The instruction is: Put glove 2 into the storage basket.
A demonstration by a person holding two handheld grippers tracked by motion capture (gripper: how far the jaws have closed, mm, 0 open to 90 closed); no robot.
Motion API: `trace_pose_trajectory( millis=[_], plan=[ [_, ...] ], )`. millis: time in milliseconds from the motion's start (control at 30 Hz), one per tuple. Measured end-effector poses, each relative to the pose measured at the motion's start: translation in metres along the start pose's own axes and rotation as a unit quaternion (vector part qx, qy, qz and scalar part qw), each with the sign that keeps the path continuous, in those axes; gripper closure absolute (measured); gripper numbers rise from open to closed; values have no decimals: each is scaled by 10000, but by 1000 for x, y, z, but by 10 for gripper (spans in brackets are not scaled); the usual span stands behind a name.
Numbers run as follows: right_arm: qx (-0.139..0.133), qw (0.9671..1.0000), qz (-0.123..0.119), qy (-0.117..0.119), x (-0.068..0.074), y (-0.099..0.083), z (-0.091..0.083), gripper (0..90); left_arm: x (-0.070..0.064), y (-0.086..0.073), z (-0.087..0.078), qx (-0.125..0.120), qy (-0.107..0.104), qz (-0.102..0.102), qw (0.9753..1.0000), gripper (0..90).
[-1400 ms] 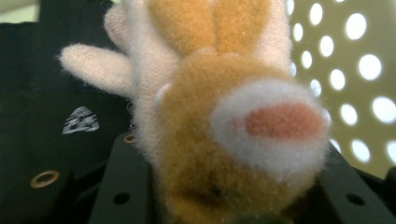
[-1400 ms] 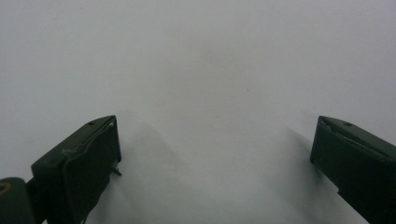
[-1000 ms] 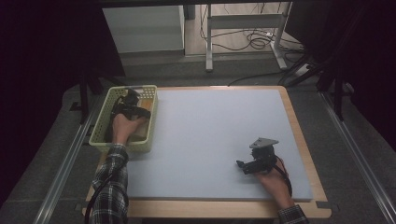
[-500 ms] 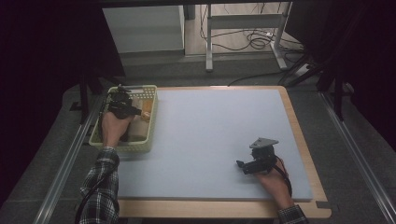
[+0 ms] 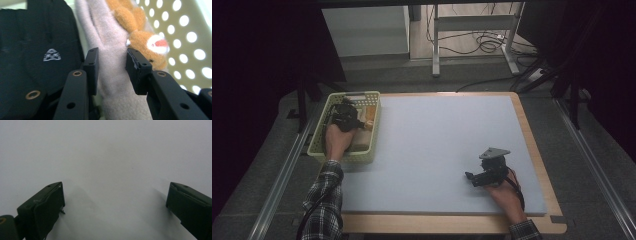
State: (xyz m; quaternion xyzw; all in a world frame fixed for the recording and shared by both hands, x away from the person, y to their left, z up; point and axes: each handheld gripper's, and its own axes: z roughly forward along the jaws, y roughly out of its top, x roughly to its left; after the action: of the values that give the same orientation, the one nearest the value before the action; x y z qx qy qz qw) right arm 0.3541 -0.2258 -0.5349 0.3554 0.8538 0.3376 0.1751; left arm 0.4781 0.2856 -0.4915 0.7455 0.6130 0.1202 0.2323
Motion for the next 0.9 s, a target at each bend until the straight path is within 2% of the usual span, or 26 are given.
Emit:
trace_pose_trajectory(
  millis=[233,400,567,733,900],
  plan=[
    [-1,10000,-1,-1,0,0,0,15,3,0,-2,-40,-15,-27,10000,617],
    [-1,10000,-2,-2,0,0,0,15,7,-3,-9,-226,44,31,9997,500],
    [-1,10000,-5,-4,0,0,0,15,10,-6,-15,-436,0,19,9990,402],
    [-1,10000,-5,-4,0,0,0,15,11,-8,-21,-535,-4,99,9985,308],
    [-2,10000,-6,-6,0,0,0,15,12,-11,-26,-703,-91,60,9975,252]
  ],
)
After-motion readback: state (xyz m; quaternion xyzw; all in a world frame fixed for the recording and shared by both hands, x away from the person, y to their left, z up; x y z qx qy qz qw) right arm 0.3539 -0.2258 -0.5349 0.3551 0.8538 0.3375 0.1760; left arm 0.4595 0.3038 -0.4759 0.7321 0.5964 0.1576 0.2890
